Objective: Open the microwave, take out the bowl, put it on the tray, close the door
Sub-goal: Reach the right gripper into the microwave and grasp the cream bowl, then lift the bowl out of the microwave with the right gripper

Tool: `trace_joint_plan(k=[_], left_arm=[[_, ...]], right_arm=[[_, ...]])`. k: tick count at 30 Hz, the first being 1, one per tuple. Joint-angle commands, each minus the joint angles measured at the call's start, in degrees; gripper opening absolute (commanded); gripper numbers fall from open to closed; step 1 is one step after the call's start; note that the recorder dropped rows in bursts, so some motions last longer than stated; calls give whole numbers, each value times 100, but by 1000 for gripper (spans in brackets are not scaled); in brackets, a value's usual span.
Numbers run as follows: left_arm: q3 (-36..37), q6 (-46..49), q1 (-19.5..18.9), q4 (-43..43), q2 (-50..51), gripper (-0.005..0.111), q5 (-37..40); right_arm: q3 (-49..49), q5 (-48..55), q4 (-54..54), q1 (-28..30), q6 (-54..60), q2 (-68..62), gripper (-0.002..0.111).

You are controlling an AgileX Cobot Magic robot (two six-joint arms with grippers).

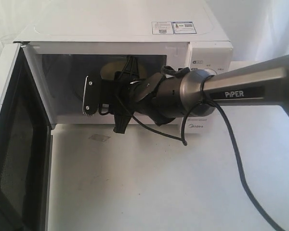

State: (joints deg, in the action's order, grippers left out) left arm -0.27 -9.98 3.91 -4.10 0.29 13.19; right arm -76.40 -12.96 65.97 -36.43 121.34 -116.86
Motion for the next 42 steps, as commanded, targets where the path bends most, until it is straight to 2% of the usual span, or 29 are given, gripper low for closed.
trace_joint_plan(k=[1, 32, 35, 38, 39, 41, 42], left_arm=[[27, -6, 0, 27, -29, 0, 9], [27, -6, 0, 27, -29, 0, 9], [27, -6, 0, 27, -29, 0, 9], [27, -6, 0, 27, -29, 0, 9], [27, -6, 0, 27, -29, 0, 9], [27, -6, 0, 27, -29, 0, 9], [27, -6, 0, 27, -29, 0, 9]], right_arm=[[-67, -214, -3, 112, 140, -37, 49], [-833, -134, 196, 304, 140, -792, 48], [-833, -134, 336, 333, 140, -792, 42], [-833, -90, 466, 346, 140, -792, 23], [-833, -78, 466, 346, 140, -792, 9], [-833, -22, 493, 346, 140, -792, 0], [-833, -15, 493, 346, 140, -792, 0]])
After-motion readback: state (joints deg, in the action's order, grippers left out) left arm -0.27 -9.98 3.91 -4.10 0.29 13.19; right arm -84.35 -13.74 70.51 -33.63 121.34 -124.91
